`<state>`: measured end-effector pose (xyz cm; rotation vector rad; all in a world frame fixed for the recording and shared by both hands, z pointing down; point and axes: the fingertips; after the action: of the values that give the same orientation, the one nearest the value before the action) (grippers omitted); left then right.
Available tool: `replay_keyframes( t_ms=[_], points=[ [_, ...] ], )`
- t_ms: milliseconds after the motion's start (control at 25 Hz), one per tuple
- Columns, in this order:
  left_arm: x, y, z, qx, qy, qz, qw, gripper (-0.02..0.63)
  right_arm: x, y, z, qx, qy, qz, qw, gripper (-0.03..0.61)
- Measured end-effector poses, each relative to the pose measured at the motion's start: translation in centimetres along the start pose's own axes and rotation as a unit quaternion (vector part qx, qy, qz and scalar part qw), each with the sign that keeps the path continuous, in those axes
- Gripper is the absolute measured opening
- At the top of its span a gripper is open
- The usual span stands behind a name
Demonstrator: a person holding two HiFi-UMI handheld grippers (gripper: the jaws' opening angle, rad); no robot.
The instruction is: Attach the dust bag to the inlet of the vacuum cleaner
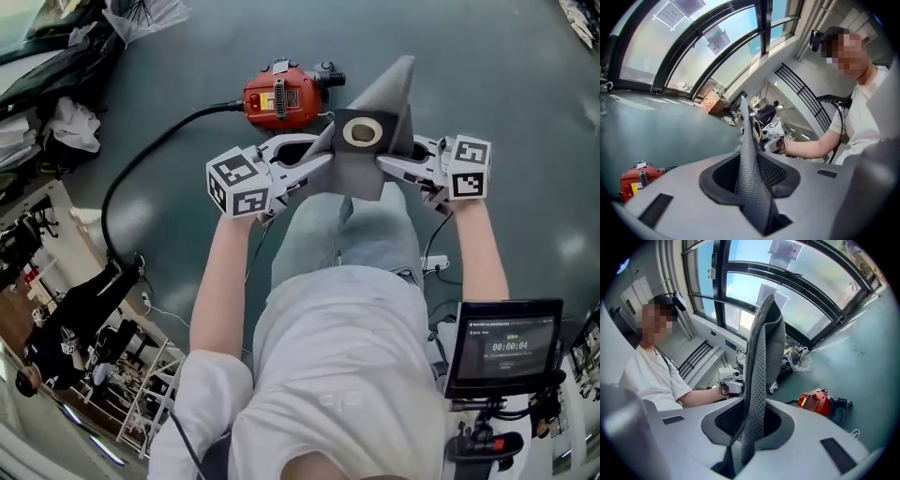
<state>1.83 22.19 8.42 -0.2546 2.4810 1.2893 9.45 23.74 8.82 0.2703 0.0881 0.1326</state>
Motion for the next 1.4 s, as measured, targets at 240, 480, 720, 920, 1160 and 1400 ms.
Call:
replay_keyframes(
  t_ms=[240, 480, 720, 920, 1160, 1400],
  points=[
    [-2.5, -1.0, -5.5, -0.099, -0.069, 0.007, 0.9927, 0.097, 0.4, -3.0, 3.6, -0.001, -0.017, 0.053, 0.998, 0.069],
    [-0.6, 2.5, -8.8, -0.083, 0.037, -0.014, 0.9957, 0.097, -5.1, -4.3, 7.4, 0.042, 0.011, 0.041, 0.998, 0.069],
    [2.8, 6.0, -15.1, -0.069, 0.045, -0.032, 0.9961, 0.097, -11.8, -4.8, 11.9, 0.001, 0.011, 0.066, 0.998, 0.067],
    [0.8, 11.1, -21.0, -0.039, -0.028, -0.051, 0.9975, 0.098, -13.0, -4.1, 19.0, -0.028, 0.041, 0.062, 0.997, 0.063],
    [-2.1, 11.6, -26.1, 0.062, -0.069, 0.031, 0.9952, 0.155, -6.6, -5.0, 25.4, -0.065, 0.038, 0.084, 0.994, 0.063],
    [-5.9, 12.6, -28.7, 0.103, -0.104, 0.024, 0.9889, 0.155, 2.9, -6.0, 31.4, -0.04, 0.175, 0.099, 0.979, 0.063]
  ],
)
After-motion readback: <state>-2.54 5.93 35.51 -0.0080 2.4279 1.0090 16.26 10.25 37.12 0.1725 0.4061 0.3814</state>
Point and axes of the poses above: the fingertips, and each gripper's own axes: x backward along the fingers, z to its right, y out of its underside, and after that the axes turned 15 degrees about -x, right-handed
